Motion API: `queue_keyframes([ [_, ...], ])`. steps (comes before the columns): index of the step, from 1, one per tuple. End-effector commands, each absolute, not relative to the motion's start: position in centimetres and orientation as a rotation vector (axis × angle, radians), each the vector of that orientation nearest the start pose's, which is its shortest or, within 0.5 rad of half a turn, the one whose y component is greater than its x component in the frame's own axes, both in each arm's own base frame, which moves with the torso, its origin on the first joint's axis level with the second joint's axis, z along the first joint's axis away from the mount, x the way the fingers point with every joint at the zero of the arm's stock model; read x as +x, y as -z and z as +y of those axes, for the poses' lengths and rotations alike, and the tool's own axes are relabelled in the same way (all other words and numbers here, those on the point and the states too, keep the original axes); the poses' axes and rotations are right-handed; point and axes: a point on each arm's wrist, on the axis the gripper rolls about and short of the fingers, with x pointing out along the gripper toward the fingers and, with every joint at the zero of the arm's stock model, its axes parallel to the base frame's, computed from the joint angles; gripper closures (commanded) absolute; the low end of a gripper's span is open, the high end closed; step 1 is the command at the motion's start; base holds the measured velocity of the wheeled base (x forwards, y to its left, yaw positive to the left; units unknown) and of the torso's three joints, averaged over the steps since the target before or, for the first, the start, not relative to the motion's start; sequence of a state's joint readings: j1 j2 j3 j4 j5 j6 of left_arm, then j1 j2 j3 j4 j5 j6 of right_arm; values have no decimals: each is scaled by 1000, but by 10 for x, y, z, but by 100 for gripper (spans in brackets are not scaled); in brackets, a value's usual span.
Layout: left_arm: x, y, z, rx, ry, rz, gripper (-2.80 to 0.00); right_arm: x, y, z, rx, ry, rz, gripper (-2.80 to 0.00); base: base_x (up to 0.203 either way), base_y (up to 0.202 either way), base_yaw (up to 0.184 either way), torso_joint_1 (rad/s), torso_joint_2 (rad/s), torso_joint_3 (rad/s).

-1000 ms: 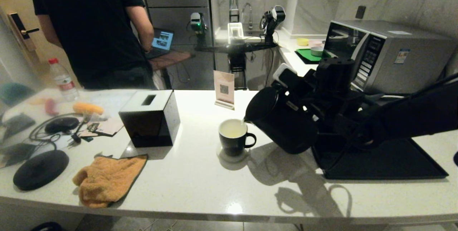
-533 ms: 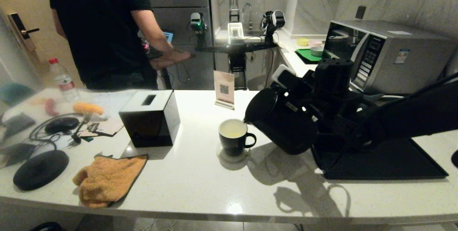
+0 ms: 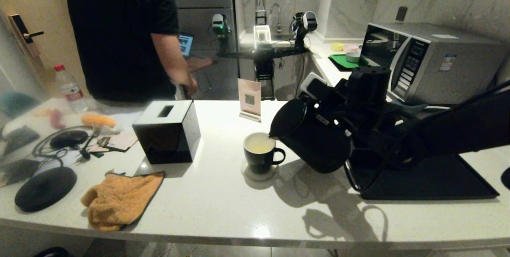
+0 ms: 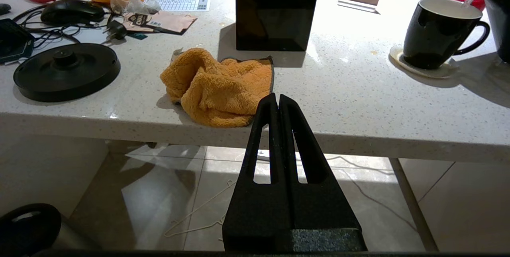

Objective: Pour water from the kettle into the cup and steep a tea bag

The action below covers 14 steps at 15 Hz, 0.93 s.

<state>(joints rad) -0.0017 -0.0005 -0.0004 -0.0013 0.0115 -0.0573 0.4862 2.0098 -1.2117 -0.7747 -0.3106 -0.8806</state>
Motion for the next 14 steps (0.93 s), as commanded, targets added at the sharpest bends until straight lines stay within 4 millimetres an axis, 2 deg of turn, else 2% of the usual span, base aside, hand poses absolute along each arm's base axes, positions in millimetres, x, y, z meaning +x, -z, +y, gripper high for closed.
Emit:
queue_keyframes([
  [1,-23,-76,0,-58,-11,-2,0,361,-200,184,-874,-164,-84,0,0,0,0,0,0,0],
  [14,-23,-76,0,-58,-11,-3,0,354,-218,178,-505,-138,-141,0,0,0,0,0,0,0],
])
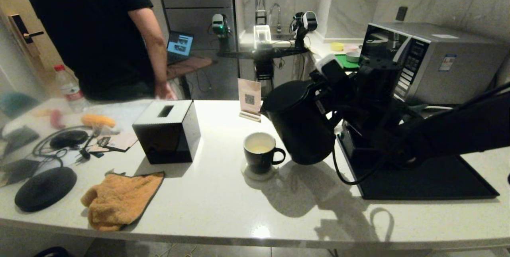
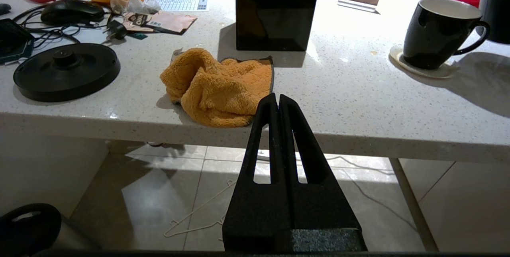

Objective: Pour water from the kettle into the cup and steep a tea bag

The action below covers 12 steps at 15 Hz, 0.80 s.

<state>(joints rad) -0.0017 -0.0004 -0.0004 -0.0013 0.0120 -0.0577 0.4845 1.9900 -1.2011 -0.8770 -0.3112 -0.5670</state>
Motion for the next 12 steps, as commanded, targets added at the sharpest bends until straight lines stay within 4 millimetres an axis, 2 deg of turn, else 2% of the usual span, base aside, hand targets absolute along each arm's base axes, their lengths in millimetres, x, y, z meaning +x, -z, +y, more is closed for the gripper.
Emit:
queue_keyframes([
  [1,-23,-76,0,-58,-11,-3,0,352,-222,176,-471,-133,-147,0,0,0,0,0,0,0],
  [3,-23,-76,0,-58,-11,-2,0,350,-227,170,-403,-120,-146,0,0,0,0,0,0,0],
  [6,-23,-76,0,-58,-11,-2,0,345,-235,147,-333,-77,-132,0,0,0,0,0,0,0],
  [12,-23,-76,0,-58,-11,-3,0,332,-247,81,-239,77,-108,0,0,0,0,0,0,0],
])
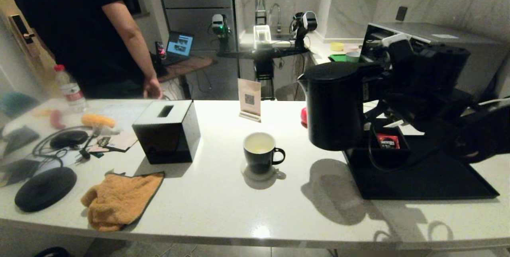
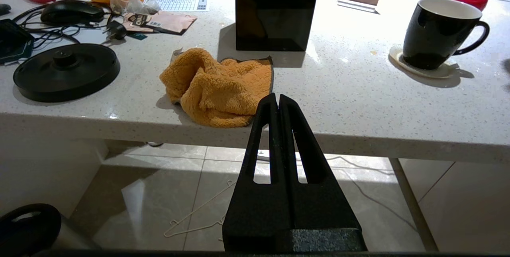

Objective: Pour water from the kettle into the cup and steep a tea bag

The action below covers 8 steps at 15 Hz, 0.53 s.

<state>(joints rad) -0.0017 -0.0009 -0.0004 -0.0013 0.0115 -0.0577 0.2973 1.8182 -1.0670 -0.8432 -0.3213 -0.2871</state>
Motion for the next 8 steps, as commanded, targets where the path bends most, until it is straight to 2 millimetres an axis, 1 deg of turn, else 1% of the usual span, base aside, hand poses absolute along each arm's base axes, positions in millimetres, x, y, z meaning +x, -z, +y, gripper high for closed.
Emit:
queue_keyframes([
  [1,-23,-76,0,-58,-11,-2,0,329,-249,69,-223,108,-107,0,0,0,0,0,0,0],
  [3,-23,-76,0,-58,-11,-2,0,322,-250,47,-201,166,-89,0,0,0,0,0,0,0],
  [8,-23,-76,0,-58,-11,-2,0,306,-261,-14,-159,347,-63,0,0,0,0,0,0,0],
])
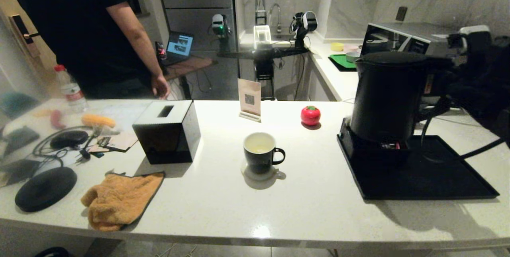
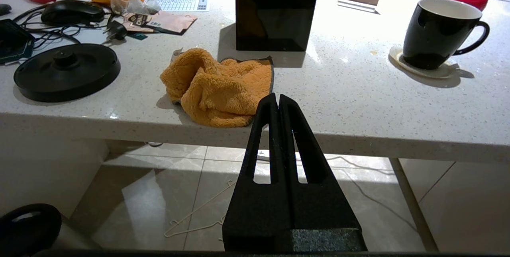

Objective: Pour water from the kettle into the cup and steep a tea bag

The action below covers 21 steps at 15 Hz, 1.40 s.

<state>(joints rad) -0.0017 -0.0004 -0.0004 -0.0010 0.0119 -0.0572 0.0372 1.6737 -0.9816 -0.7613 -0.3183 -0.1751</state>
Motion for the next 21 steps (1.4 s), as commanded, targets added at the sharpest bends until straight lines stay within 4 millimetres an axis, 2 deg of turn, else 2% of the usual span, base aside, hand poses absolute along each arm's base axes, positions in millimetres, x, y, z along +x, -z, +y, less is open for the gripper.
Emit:
queue_keyframes([
  [1,-23,-76,0,-58,-11,-2,0,303,-262,-26,-159,383,-58,0,0,0,0,0,0,0],
  [5,-23,-76,0,-58,-11,-3,0,291,-264,-73,-157,537,-39,0,0,0,0,0,0,0],
  [10,-23,-76,0,-58,-11,-2,0,275,-252,-118,-101,693,-5,0,0,0,0,0,0,0],
  [15,-23,-76,0,-58,-11,-3,0,269,-223,-132,-60,725,63,0,0,0,0,0,0,0],
  [21,-23,-76,0,-58,-11,-2,0,285,-196,-142,-40,734,58,0,0,0,0,0,0,0],
])
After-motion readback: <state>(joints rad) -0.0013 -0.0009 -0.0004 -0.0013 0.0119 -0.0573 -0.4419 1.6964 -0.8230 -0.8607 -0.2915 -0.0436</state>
